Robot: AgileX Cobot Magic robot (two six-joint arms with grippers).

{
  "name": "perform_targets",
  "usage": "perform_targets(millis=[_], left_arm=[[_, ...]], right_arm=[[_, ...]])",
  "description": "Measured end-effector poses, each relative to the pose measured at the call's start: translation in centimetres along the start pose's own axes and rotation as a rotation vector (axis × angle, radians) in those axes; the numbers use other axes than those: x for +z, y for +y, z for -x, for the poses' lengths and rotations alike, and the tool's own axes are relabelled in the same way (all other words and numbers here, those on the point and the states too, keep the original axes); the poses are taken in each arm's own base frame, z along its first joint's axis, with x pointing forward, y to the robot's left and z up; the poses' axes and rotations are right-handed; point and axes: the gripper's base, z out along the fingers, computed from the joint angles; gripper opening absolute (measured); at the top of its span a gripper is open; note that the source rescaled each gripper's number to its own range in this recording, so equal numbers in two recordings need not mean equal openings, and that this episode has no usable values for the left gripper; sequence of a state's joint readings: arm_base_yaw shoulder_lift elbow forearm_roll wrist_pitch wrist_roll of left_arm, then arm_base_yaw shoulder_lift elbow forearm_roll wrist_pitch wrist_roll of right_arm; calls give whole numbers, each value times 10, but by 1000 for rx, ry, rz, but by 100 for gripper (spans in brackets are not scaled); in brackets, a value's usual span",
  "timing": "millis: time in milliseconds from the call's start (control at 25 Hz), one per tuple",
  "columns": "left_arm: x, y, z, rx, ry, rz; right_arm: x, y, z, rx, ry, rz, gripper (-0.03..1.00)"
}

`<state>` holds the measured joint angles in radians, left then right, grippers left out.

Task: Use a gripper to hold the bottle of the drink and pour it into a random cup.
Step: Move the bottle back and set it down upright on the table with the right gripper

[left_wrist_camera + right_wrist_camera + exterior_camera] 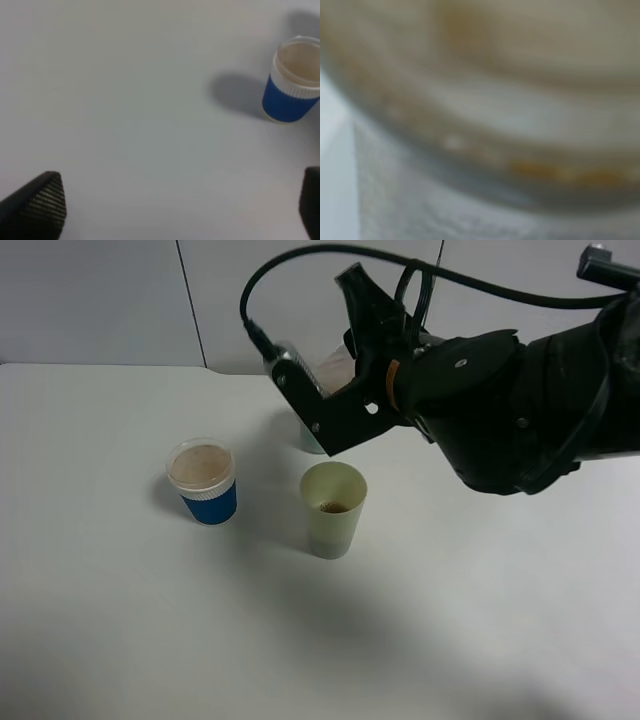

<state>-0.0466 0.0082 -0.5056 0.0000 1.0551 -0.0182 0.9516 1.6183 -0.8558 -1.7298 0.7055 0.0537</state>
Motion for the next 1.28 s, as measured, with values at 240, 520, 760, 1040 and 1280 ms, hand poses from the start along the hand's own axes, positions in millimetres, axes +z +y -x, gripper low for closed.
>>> perform_targets(millis=[240, 520, 760, 1040, 1280], left_arm=[[0, 0, 0, 0, 0, 0], [0, 0, 0, 0, 0, 0], [0, 0, 0, 0, 0, 0], [0, 0, 0, 0, 0, 0], [0, 0, 0, 0, 0, 0]], right_arm=[[8, 4, -11, 529, 11, 24, 0], [15, 12, -26, 1011, 2, 132, 0], [16, 17, -42, 1346, -31, 241, 0], [27, 26, -64, 1636, -58, 329, 0], [37, 29, -87, 1790, -146, 329, 0]])
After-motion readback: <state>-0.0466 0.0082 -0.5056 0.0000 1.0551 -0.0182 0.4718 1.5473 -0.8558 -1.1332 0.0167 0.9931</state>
